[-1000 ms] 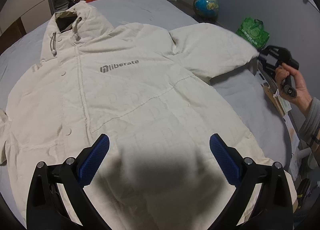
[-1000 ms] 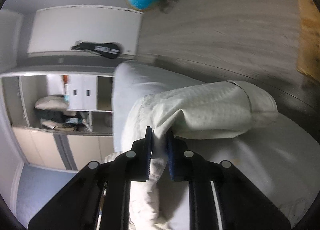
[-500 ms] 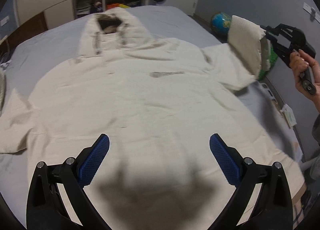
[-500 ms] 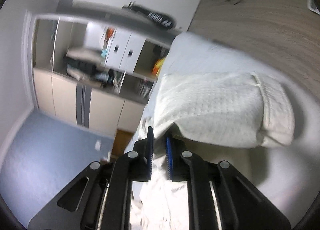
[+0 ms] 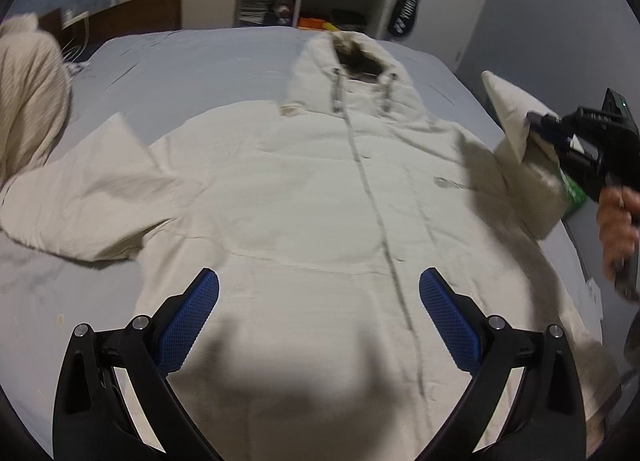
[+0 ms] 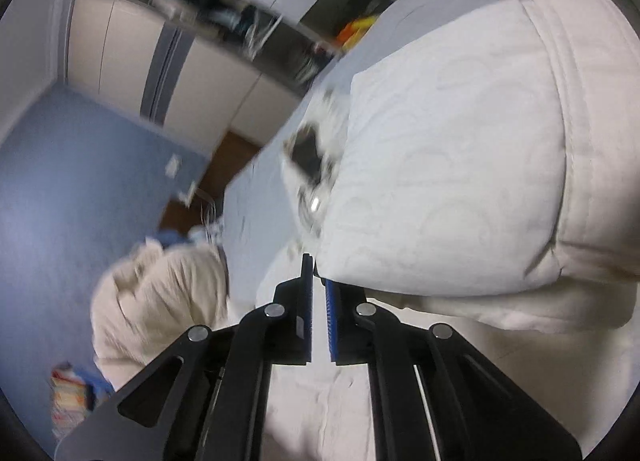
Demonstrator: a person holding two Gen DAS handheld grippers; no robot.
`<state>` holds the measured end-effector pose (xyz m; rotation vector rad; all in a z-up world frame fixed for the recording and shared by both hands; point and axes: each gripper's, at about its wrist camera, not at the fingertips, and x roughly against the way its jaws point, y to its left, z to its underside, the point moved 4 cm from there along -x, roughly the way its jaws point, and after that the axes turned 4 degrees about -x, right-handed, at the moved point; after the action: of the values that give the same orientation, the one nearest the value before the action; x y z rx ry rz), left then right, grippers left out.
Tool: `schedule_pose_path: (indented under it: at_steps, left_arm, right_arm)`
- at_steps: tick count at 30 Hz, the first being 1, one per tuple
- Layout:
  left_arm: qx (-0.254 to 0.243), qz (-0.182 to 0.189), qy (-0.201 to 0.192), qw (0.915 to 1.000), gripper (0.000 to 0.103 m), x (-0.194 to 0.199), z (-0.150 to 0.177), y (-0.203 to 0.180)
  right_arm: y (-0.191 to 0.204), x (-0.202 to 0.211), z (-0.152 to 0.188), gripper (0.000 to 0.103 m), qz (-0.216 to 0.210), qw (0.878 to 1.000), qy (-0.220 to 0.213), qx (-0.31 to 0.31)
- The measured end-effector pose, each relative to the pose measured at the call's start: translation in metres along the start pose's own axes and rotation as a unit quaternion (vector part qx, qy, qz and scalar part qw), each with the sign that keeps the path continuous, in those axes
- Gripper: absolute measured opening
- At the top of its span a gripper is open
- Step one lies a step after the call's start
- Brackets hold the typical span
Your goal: Fold large clothes
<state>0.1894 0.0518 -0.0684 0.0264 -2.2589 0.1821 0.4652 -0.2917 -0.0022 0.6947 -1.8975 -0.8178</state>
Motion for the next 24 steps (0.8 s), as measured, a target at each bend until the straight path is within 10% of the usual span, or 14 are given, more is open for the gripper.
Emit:
schedule_pose_path:
  at_steps: [11,15,24]
  left_arm:
    - [0.07,-0.006,0.014,0.9974,0.097,-0.011,0.02,0.036]
    - [0.043,-0.01,0.013,0.9989,0.097,-0.013,0.02,0.026]
    - [-0.067,-0.017,-0.008,0.9976,0.097,-0.018,0.009,-0.024]
  right_arm:
    - [0.025,-0.107,0.097,0.013,0.156,0.966,0.153,0.138]
    - [0.016,-0.081,0.111,0.047,0.125,0.972,0.147,0.133]
    - [-0.027,0.004,0.088,0.049,0.092,0.993,0.062,0.048]
